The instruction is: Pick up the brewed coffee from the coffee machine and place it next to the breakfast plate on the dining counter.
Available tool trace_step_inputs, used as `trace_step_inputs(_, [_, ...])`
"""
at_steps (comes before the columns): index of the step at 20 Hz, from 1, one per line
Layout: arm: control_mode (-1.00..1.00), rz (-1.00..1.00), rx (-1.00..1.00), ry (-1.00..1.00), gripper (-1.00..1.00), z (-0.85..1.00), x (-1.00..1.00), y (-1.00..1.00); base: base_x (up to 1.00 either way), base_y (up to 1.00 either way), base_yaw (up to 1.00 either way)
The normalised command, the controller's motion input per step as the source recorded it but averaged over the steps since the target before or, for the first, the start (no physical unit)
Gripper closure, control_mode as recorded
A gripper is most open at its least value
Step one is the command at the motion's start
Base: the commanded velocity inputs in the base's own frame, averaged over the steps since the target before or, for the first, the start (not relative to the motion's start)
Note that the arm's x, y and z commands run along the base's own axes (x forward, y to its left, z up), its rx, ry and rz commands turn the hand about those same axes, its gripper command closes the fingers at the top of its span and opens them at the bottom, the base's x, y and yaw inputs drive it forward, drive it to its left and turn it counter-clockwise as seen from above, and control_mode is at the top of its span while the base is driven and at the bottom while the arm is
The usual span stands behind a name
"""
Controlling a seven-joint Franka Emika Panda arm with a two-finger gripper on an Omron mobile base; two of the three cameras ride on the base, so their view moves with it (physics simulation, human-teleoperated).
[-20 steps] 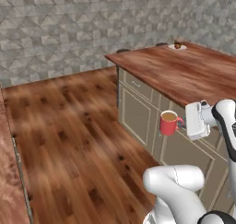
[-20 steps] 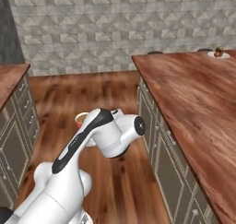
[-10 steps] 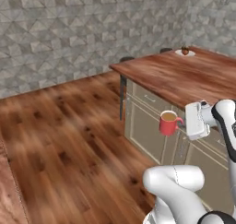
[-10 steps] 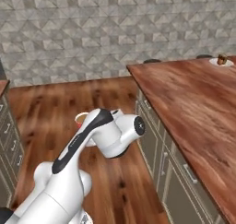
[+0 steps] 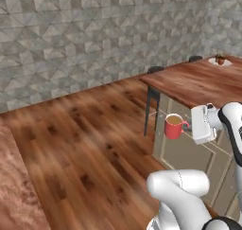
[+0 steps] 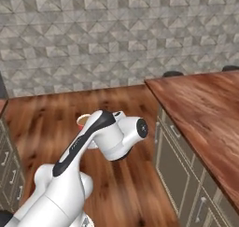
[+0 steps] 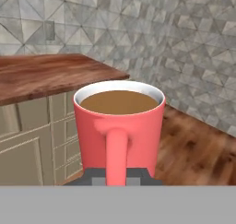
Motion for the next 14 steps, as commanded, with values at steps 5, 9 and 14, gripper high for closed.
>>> trace_step_inputs(5, [1.00, 0.00, 0.00, 0.00, 1.00, 0.00, 0.00, 0.00, 1.00, 0.42, 0.00])
trace_step_inputs(9, [1.00, 0.00, 0.00, 0.00, 1.00, 0.00, 0.00, 0.00, 1.00, 0.34, -0.07])
trace_step_inputs(14, [1.00, 0.00, 0.00, 0.00, 1.00, 0.00, 0.00, 0.00, 1.00, 0.30, -0.22])
